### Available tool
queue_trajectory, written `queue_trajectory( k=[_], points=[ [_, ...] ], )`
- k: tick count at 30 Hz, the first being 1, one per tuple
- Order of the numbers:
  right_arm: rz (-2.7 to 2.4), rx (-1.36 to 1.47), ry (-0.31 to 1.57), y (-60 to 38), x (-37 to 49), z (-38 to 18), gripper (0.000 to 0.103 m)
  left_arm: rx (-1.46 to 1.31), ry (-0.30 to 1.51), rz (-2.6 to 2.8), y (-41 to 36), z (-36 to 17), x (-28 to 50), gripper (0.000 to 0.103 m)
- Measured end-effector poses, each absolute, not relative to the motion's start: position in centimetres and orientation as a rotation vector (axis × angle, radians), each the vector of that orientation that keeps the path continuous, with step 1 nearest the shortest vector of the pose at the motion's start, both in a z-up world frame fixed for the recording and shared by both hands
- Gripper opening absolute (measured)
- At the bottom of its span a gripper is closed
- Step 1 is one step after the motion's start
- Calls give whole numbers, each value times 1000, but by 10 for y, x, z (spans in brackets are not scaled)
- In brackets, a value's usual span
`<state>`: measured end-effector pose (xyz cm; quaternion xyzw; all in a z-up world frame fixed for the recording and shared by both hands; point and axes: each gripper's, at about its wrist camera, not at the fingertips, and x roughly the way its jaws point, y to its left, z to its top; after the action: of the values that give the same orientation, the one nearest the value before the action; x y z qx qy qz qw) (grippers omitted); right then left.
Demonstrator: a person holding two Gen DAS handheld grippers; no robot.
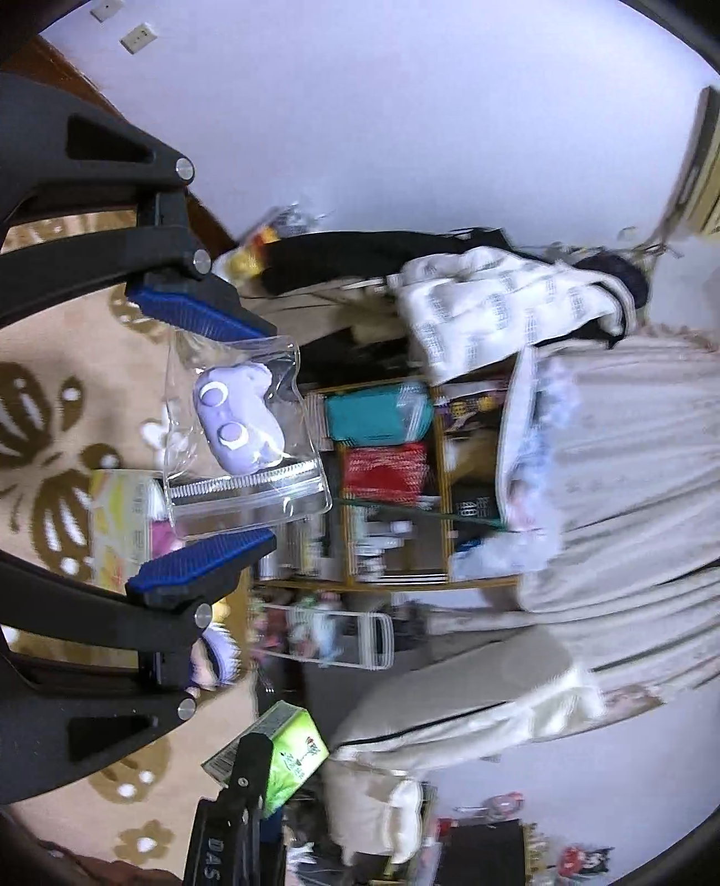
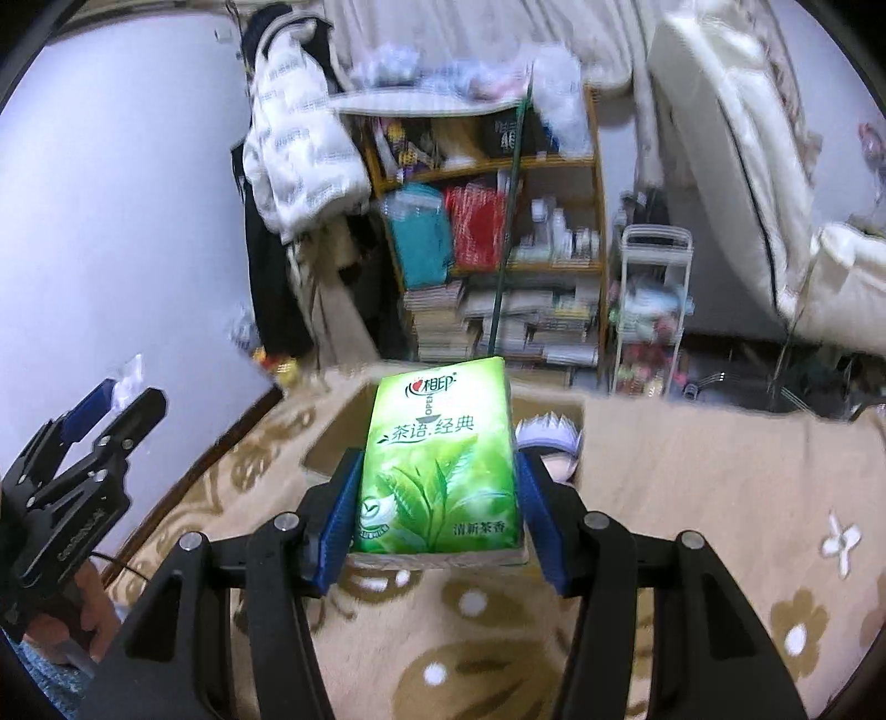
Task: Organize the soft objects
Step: 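Lift the bagged plush and green tissue pack with both tools over the box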
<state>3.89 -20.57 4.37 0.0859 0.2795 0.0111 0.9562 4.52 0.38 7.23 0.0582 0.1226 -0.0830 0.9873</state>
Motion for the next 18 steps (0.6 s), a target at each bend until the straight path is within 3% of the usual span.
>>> queue_trajectory(
  k=[12,18],
  points=[
    [-19,202,344,-232,42,78,58,73,83,-221,-12,139,63,66],
    [-25,222,285,-241,50,81,58,143,35,-263,-33,141,78,67]
  ],
)
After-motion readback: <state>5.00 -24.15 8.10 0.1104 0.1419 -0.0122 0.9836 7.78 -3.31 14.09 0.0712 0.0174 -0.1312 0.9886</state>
